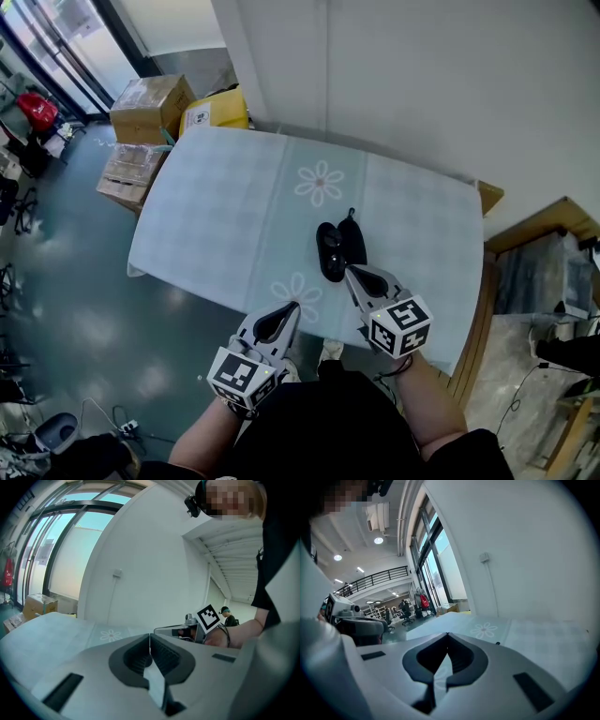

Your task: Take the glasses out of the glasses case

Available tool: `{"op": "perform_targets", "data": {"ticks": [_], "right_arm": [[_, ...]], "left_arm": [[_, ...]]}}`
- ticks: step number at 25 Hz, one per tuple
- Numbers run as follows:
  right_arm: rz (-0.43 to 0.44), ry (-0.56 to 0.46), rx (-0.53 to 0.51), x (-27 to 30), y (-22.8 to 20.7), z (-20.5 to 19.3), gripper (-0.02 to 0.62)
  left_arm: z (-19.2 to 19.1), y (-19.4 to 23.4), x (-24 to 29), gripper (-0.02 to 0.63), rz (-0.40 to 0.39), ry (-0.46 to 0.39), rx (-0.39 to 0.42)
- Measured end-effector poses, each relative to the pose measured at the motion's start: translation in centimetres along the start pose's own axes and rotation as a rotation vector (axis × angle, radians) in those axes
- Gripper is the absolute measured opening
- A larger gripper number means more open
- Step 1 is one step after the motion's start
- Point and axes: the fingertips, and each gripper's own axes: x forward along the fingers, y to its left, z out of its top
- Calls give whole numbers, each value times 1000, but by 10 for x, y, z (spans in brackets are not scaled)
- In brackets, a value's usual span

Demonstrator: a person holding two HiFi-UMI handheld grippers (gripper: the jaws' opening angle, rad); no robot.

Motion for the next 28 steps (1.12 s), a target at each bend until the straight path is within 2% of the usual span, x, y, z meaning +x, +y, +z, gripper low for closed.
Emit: {"op": "perform_targets", "data": {"ticks": [10,14,23,28], "right_arm": [[25,67,-5,28,-37,-5,23],[22,95,15,35,-46,-12,23],[-27,159,80,51,-59,-31,23],[-87,211,104,64,-62,-44,23]], "left_arm": [[8,4,24,29,76,-13,-21],[8,-1,27,29,76,-8,-12],[9,5,35,29,34,14,-1],[8,11,40,29,-66,31,37]]}}
